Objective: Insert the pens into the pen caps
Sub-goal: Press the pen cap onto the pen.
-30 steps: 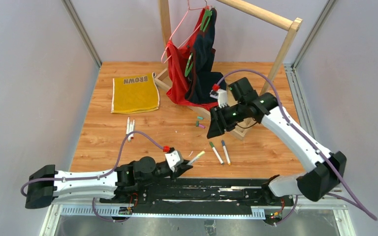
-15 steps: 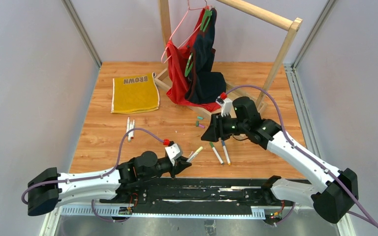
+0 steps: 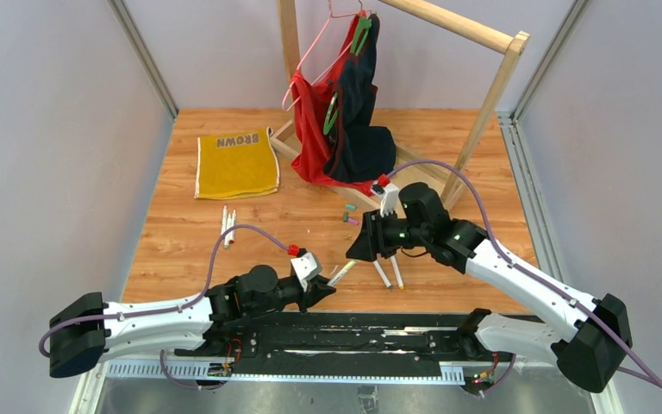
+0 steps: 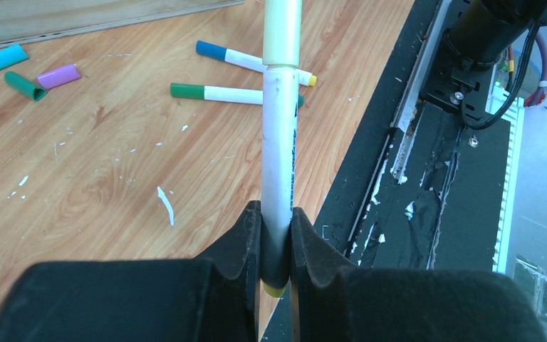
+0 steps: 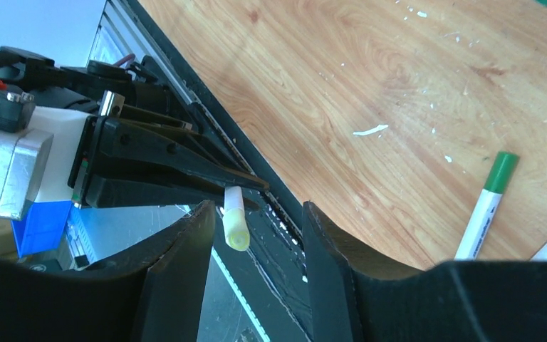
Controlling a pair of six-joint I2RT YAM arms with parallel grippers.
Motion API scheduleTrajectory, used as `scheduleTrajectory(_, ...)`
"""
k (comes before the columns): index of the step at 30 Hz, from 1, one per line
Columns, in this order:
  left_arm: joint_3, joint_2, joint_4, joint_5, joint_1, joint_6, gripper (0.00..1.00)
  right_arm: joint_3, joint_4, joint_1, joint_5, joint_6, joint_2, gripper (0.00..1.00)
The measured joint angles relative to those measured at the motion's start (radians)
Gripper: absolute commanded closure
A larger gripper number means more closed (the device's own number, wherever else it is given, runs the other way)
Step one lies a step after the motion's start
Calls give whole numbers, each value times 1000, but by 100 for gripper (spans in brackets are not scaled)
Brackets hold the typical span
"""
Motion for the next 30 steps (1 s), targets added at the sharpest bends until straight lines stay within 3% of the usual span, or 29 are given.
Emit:
scheduleTrajectory(18,0,-16,-8,-2,3,0,100,-33,-12,76,6,22,-14,74)
scheduleTrajectory(30,0,-16,-8,2,3,0,100,-34,9,83,-6,33,-6,64)
